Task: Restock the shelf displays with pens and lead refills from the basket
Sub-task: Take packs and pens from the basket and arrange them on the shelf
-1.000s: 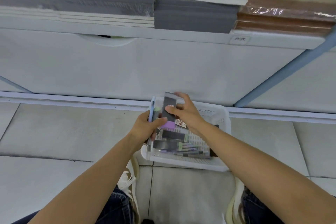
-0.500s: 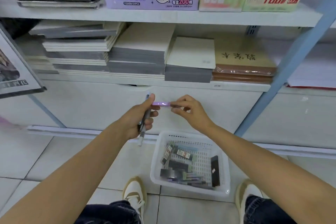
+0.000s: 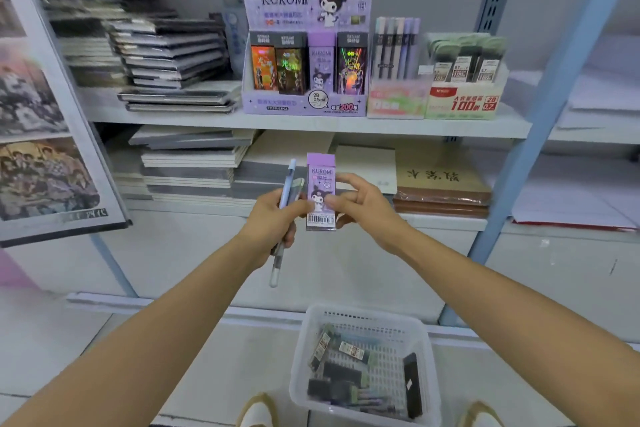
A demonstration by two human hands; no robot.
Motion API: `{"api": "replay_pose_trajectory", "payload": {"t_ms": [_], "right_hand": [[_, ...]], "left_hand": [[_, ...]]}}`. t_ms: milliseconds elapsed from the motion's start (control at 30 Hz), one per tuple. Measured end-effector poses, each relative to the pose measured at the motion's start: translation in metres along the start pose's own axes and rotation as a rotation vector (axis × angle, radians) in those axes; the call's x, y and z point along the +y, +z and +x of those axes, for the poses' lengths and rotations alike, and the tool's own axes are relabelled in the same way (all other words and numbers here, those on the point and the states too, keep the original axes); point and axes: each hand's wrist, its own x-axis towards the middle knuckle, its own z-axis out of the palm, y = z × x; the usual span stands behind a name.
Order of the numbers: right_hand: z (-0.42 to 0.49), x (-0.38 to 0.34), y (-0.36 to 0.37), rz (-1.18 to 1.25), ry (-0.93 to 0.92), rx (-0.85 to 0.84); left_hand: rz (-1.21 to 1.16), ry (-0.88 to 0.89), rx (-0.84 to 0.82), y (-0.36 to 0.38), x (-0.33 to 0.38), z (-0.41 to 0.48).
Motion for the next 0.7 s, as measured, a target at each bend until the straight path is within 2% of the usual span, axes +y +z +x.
{"api": "replay_pose_trajectory", "payload": {"t_ms": [167, 300, 567, 700], "right_hand": [[0.023, -0.056, 0.002, -0.088, -0.149, 0.085], [0.047, -0.106, -0.011, -0.189, -0.224, 0.096], [0.108, -0.172, -0.044, -0.342, -0.399, 0.386], [0.131, -0.173, -0.043, -0.569, -0.401, 0.348]], "left_hand": [[0.113, 0.094, -0.072, -0.009, 0.04, 0.004], [0.074, 0.161, -0.049, -0.019, 0.073, 0.014], [-0.061, 0.291, -0.05, -0.043, 0.112, 0.044], [-0.062, 0.311, -0.093, -0.047, 0.115, 0.053]]}}
